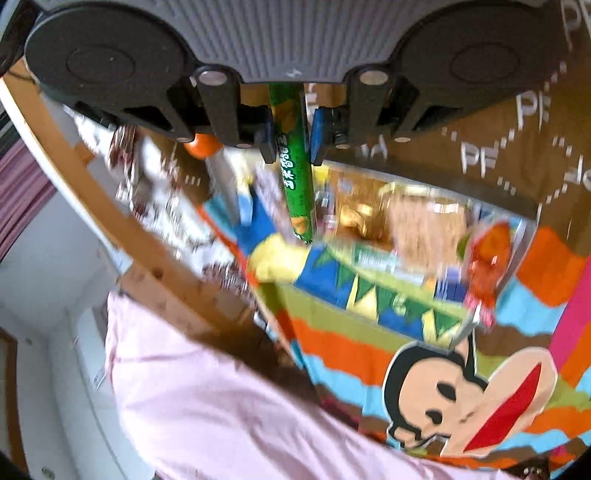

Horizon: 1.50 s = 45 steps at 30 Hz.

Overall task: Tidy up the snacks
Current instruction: 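Carry the sausage and orange with both tools over the tray and lower them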

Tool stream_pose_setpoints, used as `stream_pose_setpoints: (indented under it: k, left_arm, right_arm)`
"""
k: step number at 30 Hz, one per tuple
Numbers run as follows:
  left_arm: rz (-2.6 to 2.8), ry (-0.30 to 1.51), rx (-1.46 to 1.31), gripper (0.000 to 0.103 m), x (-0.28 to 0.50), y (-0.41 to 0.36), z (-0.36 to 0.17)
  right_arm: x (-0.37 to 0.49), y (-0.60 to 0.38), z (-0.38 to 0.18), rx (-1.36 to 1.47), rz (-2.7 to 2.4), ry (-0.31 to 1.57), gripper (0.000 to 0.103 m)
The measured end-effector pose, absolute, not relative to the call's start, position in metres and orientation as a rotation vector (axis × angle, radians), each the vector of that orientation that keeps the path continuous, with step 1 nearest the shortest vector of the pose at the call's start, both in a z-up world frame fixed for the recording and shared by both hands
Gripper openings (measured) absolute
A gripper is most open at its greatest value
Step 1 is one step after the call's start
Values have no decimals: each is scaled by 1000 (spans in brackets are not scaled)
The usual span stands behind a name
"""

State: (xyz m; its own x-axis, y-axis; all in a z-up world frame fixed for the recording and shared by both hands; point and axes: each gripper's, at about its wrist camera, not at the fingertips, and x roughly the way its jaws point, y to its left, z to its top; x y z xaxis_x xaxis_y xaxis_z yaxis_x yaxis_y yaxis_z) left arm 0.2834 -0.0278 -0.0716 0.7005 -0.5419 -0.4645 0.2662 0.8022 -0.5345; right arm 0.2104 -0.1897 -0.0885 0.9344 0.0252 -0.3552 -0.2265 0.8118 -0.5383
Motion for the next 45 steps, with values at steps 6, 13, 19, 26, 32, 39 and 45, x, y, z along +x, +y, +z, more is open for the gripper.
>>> stream_pose_setpoints:
  k: [6, 13, 19, 26, 32, 39, 45]
  left_arm:
    - [-448, 626, -485, 20, 314, -27, -76]
    - [-374, 578, -457, 20, 344, -23, -76]
    - [-316, 587, -381, 20, 363, -26, -87]
    - [-287, 586, -346, 20, 371, -31, -95]
    - [-258, 590, -329, 20, 375, -31, -97]
    - [-263, 593, -295, 20, 375, -34, -101]
    - [-268, 580, -269, 43, 369, -35, -97]
  right_arm:
    - [236, -190, -90, -593, 113, 312, 29]
    - [271, -184, -93, -528, 105, 292, 29]
    - [294, -181, -95, -440, 123, 335, 29]
    - [300, -179, -102, -428, 139, 379, 29]
    - [303, -182, -105, -402, 137, 416, 29]
    - [306, -184, -110, -391, 138, 464, 32]
    - [303, -195, -103, -310, 131, 473, 44]
